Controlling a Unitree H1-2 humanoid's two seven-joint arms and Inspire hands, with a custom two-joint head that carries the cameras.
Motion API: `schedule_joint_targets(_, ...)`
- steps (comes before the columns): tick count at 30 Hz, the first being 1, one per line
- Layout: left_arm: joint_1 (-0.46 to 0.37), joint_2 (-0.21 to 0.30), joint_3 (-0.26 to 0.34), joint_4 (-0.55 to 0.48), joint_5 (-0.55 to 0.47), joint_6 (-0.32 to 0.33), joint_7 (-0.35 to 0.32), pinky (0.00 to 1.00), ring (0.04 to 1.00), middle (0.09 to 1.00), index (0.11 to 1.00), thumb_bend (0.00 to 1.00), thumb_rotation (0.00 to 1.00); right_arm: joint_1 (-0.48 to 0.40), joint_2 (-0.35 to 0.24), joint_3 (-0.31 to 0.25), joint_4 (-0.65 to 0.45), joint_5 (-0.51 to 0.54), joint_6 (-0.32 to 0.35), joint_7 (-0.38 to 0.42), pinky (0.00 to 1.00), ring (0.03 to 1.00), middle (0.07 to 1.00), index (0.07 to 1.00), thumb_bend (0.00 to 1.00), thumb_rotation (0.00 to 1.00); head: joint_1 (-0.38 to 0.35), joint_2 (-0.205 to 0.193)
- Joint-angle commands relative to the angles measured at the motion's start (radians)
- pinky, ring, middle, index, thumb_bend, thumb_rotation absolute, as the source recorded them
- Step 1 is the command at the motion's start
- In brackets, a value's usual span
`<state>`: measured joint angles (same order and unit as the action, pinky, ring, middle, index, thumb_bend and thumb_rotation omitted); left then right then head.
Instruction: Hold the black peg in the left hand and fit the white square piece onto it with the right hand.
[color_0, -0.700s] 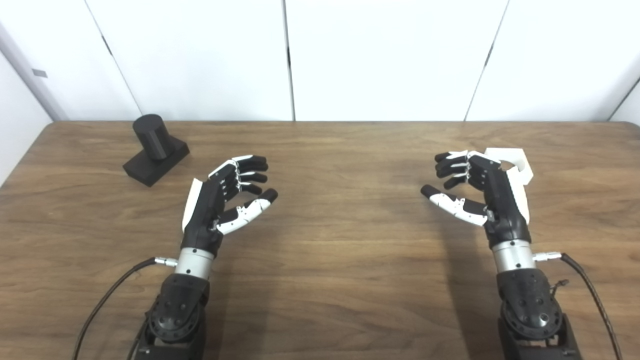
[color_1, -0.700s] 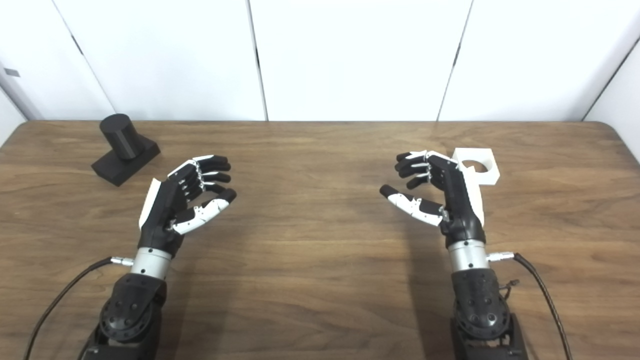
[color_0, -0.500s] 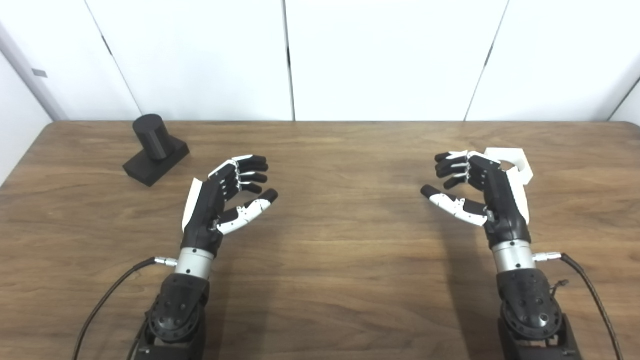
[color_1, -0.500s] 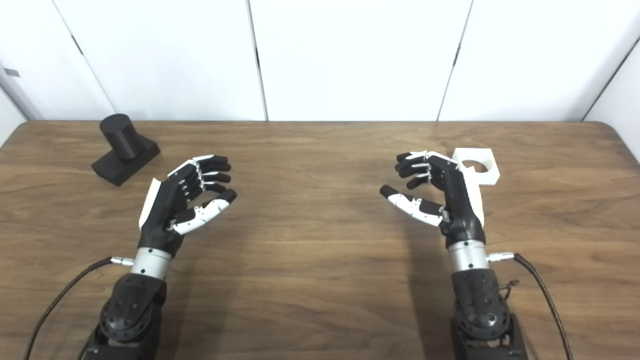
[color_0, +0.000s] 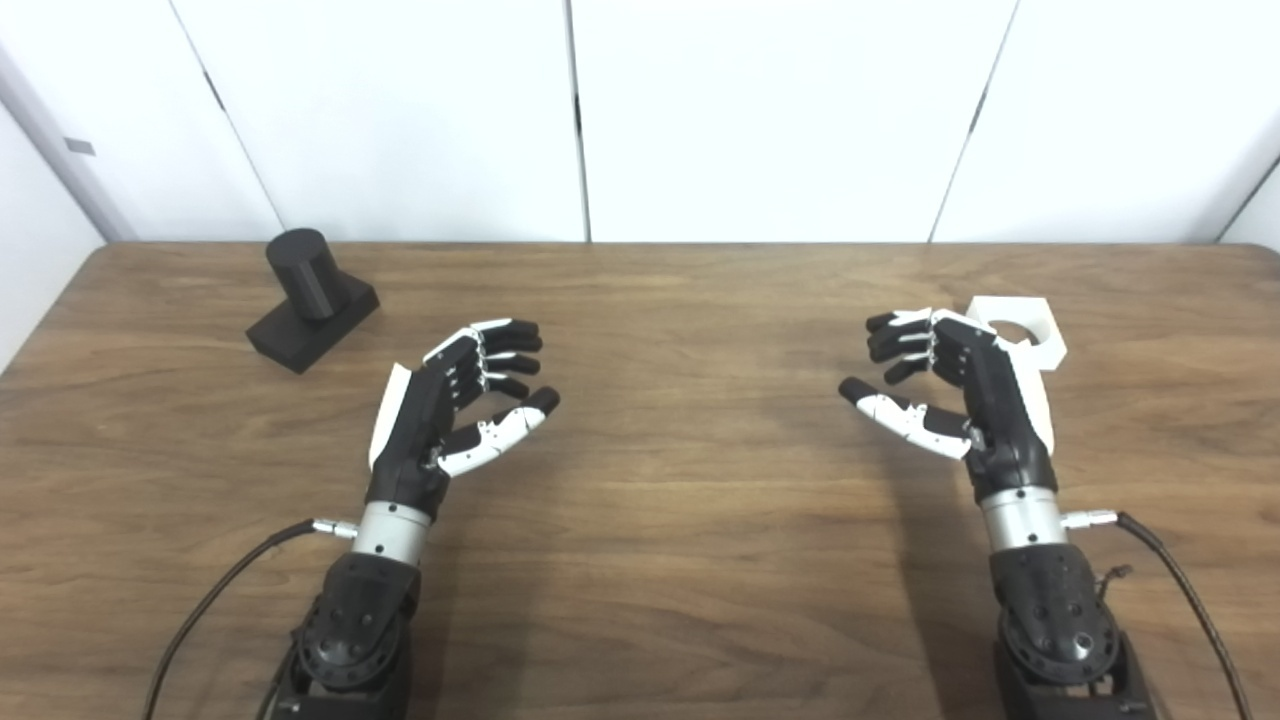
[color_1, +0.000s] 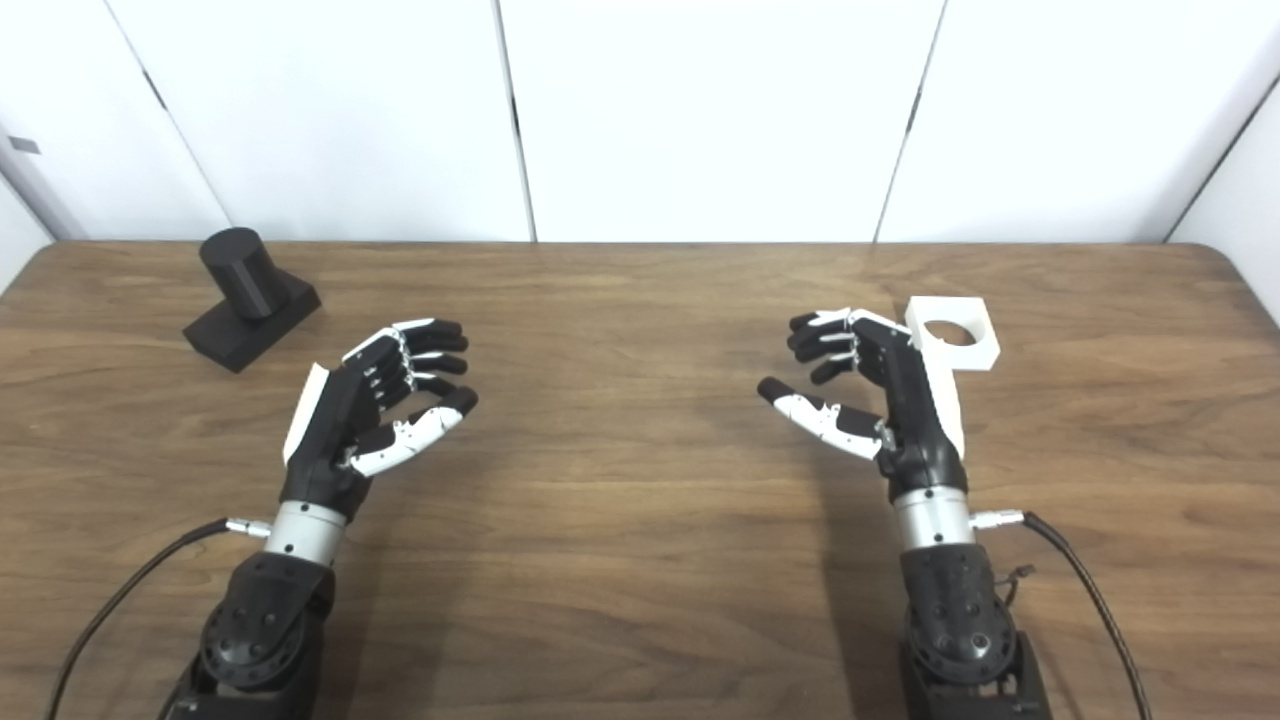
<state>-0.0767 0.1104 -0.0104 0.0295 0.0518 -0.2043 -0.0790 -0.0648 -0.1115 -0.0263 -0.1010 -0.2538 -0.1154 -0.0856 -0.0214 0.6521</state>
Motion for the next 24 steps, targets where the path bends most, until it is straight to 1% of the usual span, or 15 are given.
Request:
schedule_joint_targets(1, -0.022, 0.002, -0.002, 0.004, 0.005, -0.063, 0.008, 0.57, 0.648, 0.697, 0.676, 0.64, 0.14, -0.018, -0.005, -0.003, -0.019, 0.002, -0.047, -0.013, 0.45, 0.566, 0.654, 0.496, 0.5, 0.13, -0.002, -0.009)
schedule_joint_targets(2, -0.022, 0.002, -0.002, 0.01, 0.004, -0.071, 0.008, 0.57, 0.645, 0.696, 0.676, 0.64, 0.13, -0.016, -0.005, -0.003, -0.014, 0.003, -0.054, -0.013, 0.45, 0.569, 0.656, 0.496, 0.5, 0.13, -0.002, -0.009)
schedule_joint_targets(3, -0.022, 0.002, -0.002, 0.016, 0.004, -0.078, 0.008, 0.57, 0.645, 0.695, 0.676, 0.64, 0.12, -0.016, -0.006, -0.002, -0.007, 0.003, -0.067, -0.015, 0.46, 0.573, 0.657, 0.496, 0.5, 0.13, -0.002, -0.02)
schedule_joint_targets(4, -0.021, 0.001, -0.002, 0.019, 0.005, -0.083, 0.009, 0.57, 0.646, 0.695, 0.675, 0.63, 0.12, -0.015, -0.007, -0.002, -0.002, 0.002, -0.076, -0.016, 0.46, 0.574, 0.657, 0.496, 0.5, 0.13, -0.002, -0.02)
schedule_joint_targets(5, -0.021, 0.001, -0.002, 0.025, 0.005, -0.089, 0.01, 0.57, 0.647, 0.695, 0.674, 0.63, 0.12, -0.015, -0.007, -0.001, 0.002, -0.001, -0.082, -0.017, 0.46, 0.574, 0.656, 0.496, 0.5, 0.13, -0.002, -0.03)
schedule_joint_targets(9, -0.02, -0.001, -0.001, 0.039, -0.002, -0.098, 0.008, 0.59, 0.655, 0.697, 0.674, 0.64, 0.13, -0.012, -0.007, -0.001, 0.007, -0.019, -0.087, -0.02, 0.46, 0.576, 0.657, 0.496, 0.5, 0.13, 0.0, -0.042)
schedule_joint_targets(15, -0.022, -0.004, 0.0, 0.05, -0.012, -0.11, 0.004, 0.59, 0.654, 0.697, 0.678, 0.66, 0.14, -0.013, -0.003, -0.005, 0.016, -0.001, -0.097, -0.019, 0.46, 0.571, 0.651, 0.496, 0.5, 0.13, -0.001, -0.041)
schedule_joint_targets(19, -0.019, -0.005, 0.0, 0.04, -0.006, -0.1, 0.006, 0.58, 0.655, 0.7, 0.682, 0.66, 0.14, -0.012, -0.006, -0.003, 0.015, -0.009, -0.092, -0.017, 0.45, 0.571, 0.656, 0.496, 0.5, 0.13, -0.001, -0.041)
schedule_joint_targets(24, -0.021, -0.004, 0.001, 0.05, -0.008, -0.106, 0.006, 0.59, 0.662, 0.705, 0.687, 0.65, 0.14, -0.014, -0.006, -0.001, 0.026, -0.019, -0.106, -0.024, 0.45, 0.568, 0.655, 0.496, 0.5, 0.13, -0.003, -0.047)
